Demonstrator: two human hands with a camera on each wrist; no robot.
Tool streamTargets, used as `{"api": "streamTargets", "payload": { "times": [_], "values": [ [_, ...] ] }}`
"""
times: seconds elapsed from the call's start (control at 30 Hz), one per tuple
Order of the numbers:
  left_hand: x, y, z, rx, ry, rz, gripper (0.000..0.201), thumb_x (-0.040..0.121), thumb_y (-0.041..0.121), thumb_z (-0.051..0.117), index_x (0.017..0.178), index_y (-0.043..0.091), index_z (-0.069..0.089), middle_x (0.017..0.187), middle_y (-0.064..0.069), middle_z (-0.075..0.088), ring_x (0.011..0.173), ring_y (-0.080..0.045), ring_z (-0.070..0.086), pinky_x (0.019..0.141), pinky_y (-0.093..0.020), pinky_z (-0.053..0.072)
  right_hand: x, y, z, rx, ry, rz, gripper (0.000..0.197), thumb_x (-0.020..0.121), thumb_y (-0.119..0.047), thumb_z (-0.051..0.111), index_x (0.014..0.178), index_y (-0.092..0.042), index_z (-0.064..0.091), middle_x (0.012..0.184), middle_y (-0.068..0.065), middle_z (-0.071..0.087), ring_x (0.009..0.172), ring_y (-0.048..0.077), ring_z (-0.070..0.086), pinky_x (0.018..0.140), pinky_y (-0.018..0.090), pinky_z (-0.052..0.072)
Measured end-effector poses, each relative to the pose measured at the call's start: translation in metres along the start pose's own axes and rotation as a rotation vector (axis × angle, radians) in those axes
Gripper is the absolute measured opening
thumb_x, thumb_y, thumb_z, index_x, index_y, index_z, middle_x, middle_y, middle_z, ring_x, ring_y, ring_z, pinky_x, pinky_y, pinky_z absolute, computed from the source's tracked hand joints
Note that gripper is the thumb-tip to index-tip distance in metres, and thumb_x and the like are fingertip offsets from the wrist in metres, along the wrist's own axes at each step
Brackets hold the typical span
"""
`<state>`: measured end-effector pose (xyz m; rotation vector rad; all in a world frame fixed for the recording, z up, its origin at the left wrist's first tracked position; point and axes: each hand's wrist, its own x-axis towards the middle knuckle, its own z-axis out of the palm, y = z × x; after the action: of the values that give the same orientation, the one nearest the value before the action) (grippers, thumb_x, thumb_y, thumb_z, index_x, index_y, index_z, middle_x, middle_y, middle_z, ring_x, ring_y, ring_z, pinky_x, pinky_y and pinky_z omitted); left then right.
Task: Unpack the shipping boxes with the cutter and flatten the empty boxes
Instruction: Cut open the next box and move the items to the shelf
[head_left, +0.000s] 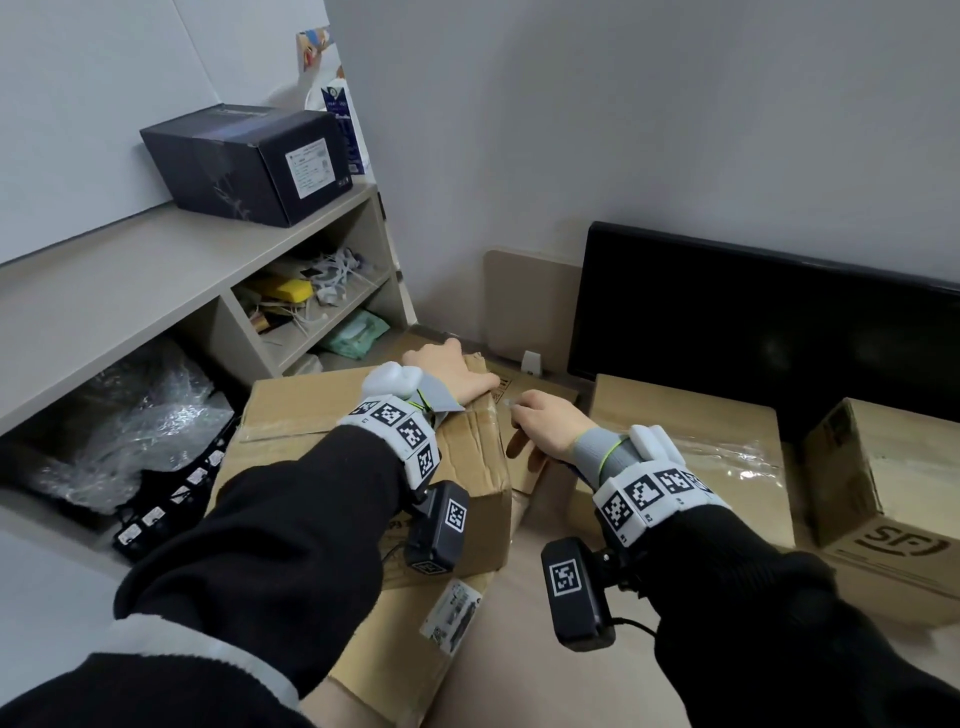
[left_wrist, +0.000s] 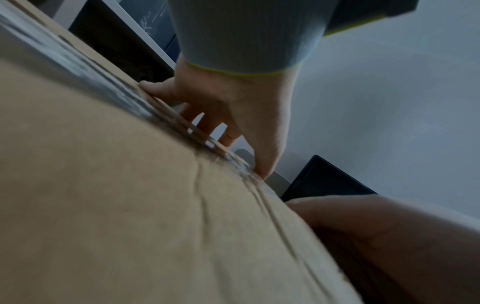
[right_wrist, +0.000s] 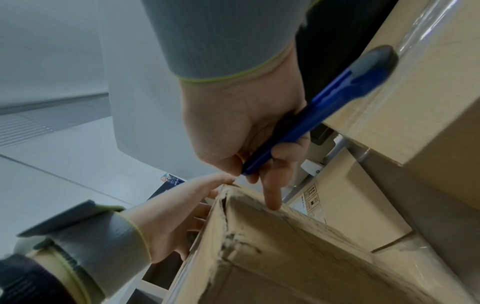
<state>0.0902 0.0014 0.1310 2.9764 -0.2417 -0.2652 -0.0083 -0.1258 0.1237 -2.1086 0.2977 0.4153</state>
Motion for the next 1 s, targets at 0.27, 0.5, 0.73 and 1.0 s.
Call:
{"api": "streamTargets", "payload": {
  "times": [0.27, 0.5, 0.73, 1.0],
  "values": [
    [-0.001, -0.002, -0.008, 0.077, -0.014, 0.058, 0.050, 0.079, 0.058, 0.048, 0.108, 0.018, 0.060, 0.107, -0.006, 0.062, 0.092, -0.028, 0.057, 0.070, -0.031, 0.041, 0.007, -0.008, 0.001, -0.104, 0.036, -0.097, 0.021, 0.097, -0.022, 0.030, 0.092, -0.015, 0.049, 0.080, 0.002, 0.070, 0.046, 0.018, 0.051, 0.045, 0.024, 0.036],
    [-0.002, -0.001, -0.006, 0.054, 0.000, 0.061, 0.044, 0.080, 0.055, 0.048, 0.099, 0.018, 0.060, 0.103, -0.006, 0.062, 0.092, -0.029, 0.057, 0.071, -0.031, 0.041, 0.016, -0.009, 0.000, -0.202, 0.083, -0.136, 0.029, 0.097, -0.019, 0.033, 0.102, -0.009, 0.060, 0.094, 0.008, 0.061, 0.073, 0.023, 0.052, 0.061, 0.028, 0.040],
    [-0.004, 0.000, -0.002, 0.049, 0.010, 0.048, 0.051, 0.081, 0.055, 0.048, 0.111, 0.016, 0.058, 0.109, -0.010, 0.062, 0.099, -0.033, 0.057, 0.079, -0.033, 0.044, 0.022, -0.006, 0.000, -0.140, 0.130, -0.117, 0.027, 0.094, -0.019, 0.036, 0.096, -0.011, 0.061, 0.099, 0.010, 0.066, 0.077, 0.022, 0.050, 0.062, 0.028, 0.039],
    [-0.004, 0.000, -0.007, 0.083, -0.040, 0.061, 0.048, 0.087, 0.050, 0.045, 0.118, 0.013, 0.052, 0.114, -0.012, 0.059, 0.098, -0.031, 0.054, 0.072, -0.031, 0.037, 0.019, -0.014, -0.006, -0.104, 0.040, -0.060, 0.025, 0.093, -0.015, 0.033, 0.087, -0.012, 0.057, 0.093, 0.009, 0.073, 0.050, 0.016, 0.040, 0.044, 0.022, 0.033]
  ]
}}
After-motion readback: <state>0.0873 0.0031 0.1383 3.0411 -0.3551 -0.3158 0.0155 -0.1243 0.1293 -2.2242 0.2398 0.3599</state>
